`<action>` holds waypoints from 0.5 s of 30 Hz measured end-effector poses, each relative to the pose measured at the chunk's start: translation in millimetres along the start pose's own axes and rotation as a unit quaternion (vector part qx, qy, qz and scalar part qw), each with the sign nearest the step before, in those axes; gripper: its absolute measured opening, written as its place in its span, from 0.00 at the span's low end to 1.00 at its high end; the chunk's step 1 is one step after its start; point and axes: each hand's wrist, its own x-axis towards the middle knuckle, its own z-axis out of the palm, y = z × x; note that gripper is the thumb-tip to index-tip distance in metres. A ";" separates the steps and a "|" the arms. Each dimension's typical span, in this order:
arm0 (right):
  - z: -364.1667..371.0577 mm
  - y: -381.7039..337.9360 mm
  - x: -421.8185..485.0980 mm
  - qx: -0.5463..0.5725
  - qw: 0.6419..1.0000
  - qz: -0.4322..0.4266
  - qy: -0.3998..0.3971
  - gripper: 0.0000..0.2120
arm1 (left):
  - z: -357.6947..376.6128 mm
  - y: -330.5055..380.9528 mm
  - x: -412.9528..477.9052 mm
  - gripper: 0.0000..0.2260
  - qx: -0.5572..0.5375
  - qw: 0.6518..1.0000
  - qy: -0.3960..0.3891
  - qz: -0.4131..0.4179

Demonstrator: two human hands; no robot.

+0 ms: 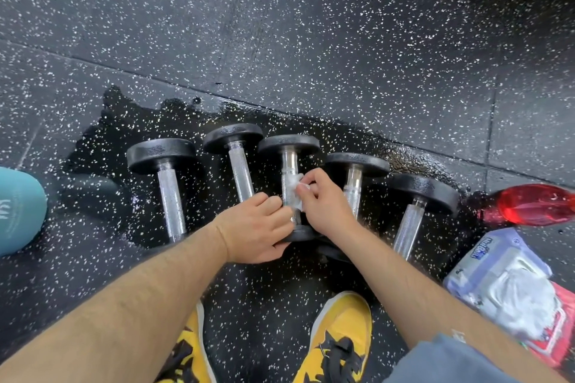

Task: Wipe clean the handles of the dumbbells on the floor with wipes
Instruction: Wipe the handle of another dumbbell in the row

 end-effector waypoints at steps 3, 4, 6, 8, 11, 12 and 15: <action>-2.0 -6.0 8.0 0.012 1.000 -0.007 0.014 0.05 | -1.0 -1.6 1.5 0.15 0.005 1.000 0.002 0.001; -2.9 -8.3 11.2 0.020 1.000 -0.009 0.022 0.05 | -1.3 -1.0 1.6 0.15 0.003 1.000 0.000 0.002; -2.1 -8.6 11.3 0.015 0.999 -0.021 0.030 0.05 | 0.1 0.6 0.8 0.15 -0.002 1.000 -0.005 0.002; -0.7 -5.0 3.4 -0.019 0.999 -0.045 0.022 0.05 | 1.8 1.2 -0.3 0.16 -0.006 1.000 -0.007 0.002; -3.2 -6.8 -0.3 -0.063 0.995 -0.080 0.008 0.05 | 1.0 -1.6 1.4 0.15 -0.004 1.000 -0.005 0.000; -4.3 -7.8 2.8 -0.069 0.994 -0.089 0.008 0.05 | 0.0 -1.9 2.1 0.15 -0.004 1.000 -0.004 -0.001; -4.3 -7.7 5.9 -0.087 0.989 -0.118 0.015 0.04 | -0.6 -0.3 0.8 0.15 -0.004 1.000 -0.003 0.002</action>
